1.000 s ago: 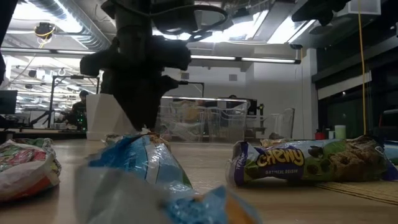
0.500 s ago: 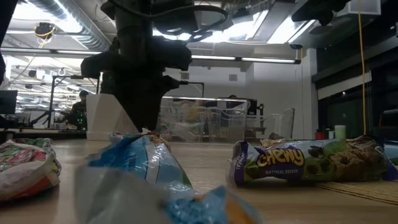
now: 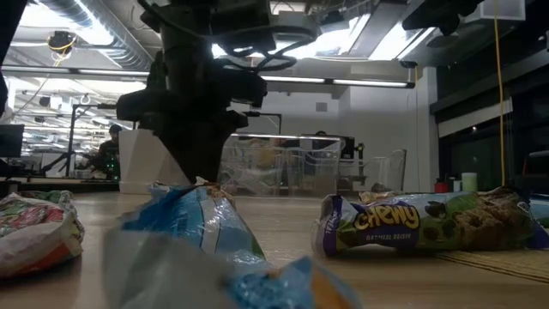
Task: Pick and place Granola Bars by type
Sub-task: Put the blue granola bar into the top right transparent bin, then put the yellow granola bar into the bottom transparent bin
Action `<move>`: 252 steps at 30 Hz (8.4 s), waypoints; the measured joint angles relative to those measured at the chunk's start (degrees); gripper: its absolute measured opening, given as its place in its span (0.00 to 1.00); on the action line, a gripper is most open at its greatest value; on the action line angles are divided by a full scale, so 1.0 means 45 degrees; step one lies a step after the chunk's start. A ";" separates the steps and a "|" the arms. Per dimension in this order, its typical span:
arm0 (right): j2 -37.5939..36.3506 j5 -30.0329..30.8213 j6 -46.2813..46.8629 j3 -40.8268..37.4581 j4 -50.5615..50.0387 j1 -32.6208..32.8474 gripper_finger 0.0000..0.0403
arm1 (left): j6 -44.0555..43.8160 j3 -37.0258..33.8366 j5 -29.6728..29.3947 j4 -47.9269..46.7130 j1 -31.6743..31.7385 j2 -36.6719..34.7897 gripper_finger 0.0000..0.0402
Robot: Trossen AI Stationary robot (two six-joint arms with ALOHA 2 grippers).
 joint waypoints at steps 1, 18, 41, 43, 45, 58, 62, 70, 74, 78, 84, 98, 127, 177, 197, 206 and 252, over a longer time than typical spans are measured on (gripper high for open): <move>0.0000 0.0000 0.0000 0.0000 -0.0004 0.0000 0.08 | -0.0025 0.0000 0.0068 0.0000 0.0002 -0.0005 0.21; 0.0000 0.0000 -0.0018 0.0000 -0.0005 -0.0002 0.08 | -0.0895 0.0973 0.0332 -0.1120 -0.0090 -0.0391 0.01; 0.0000 0.0007 -0.0436 -0.0005 -0.0049 0.0000 0.08 | -0.0173 0.8070 -0.1532 -0.3349 0.0994 -0.1511 0.00; 0.0000 0.0015 -0.0479 -0.0005 -0.0049 0.0000 0.08 | -0.0164 0.8606 -0.1484 -0.2982 0.1470 -0.1515 0.00; 0.0000 0.0016 -0.0515 -0.0005 -0.0049 0.0000 0.08 | -0.0051 0.8933 -0.1217 -0.2511 0.1903 -0.1515 0.00; 0.0000 0.0019 -0.0785 -0.0005 -0.0053 0.0000 0.08 | 0.0362 0.9240 0.1530 0.0932 0.4945 -0.1238 0.00; 0.0000 0.0028 -0.0799 -0.0005 -0.0066 -0.0005 0.08 | 0.0616 1.0221 0.2431 0.0799 0.5620 -0.0467 0.00; 0.0000 0.0034 -0.1417 -0.0010 0.0018 -0.0005 0.08 | 0.1488 1.3777 0.3499 0.0337 0.6471 0.1932 0.00; 0.0014 0.0039 -0.1388 -0.0010 0.0025 -0.0005 0.08 | 0.1518 1.4720 0.3832 0.0085 0.6897 0.2782 0.00; 0.0088 0.0039 -0.1355 -0.0010 0.0021 -0.0005 0.08 | 0.1676 1.4658 0.3848 -0.0057 0.7229 0.3361 0.00; 0.0387 0.0039 -0.1281 -0.0010 0.0015 -0.0005 0.08 | 0.1892 1.4581 0.3918 -0.0248 0.7579 0.4502 0.00; 0.1448 0.0039 -0.1436 -0.0010 0.0015 -0.0005 0.08 | 0.2042 1.4586 0.4586 -0.0134 0.7909 0.6177 0.00; 0.1404 0.0035 -0.1441 -0.0010 0.0189 -0.0001 0.08 | 0.1940 1.4581 0.4578 -0.0529 0.8211 0.6926 0.06; 0.3276 0.0349 0.1275 -0.0010 -0.5557 -0.2912 0.64 | 0.2572 1.4693 0.2830 -0.3597 0.4133 -0.2195 0.08; 0.7413 -0.1862 -0.2103 -0.0677 -0.3422 -0.6887 0.84 | 0.2475 1.4678 0.2365 -0.3758 0.3346 -0.2269 0.09; 0.8036 -0.2647 -0.2478 -0.2260 -0.0720 -0.7424 0.84 | 0.2402 1.4678 0.1635 -0.3755 0.3160 -0.2385 0.08; 0.6541 -0.3305 -0.2096 -0.2204 -0.1761 -0.8009 0.14 | 0.2548 1.4678 0.1654 -0.3750 0.3160 -0.2380 0.07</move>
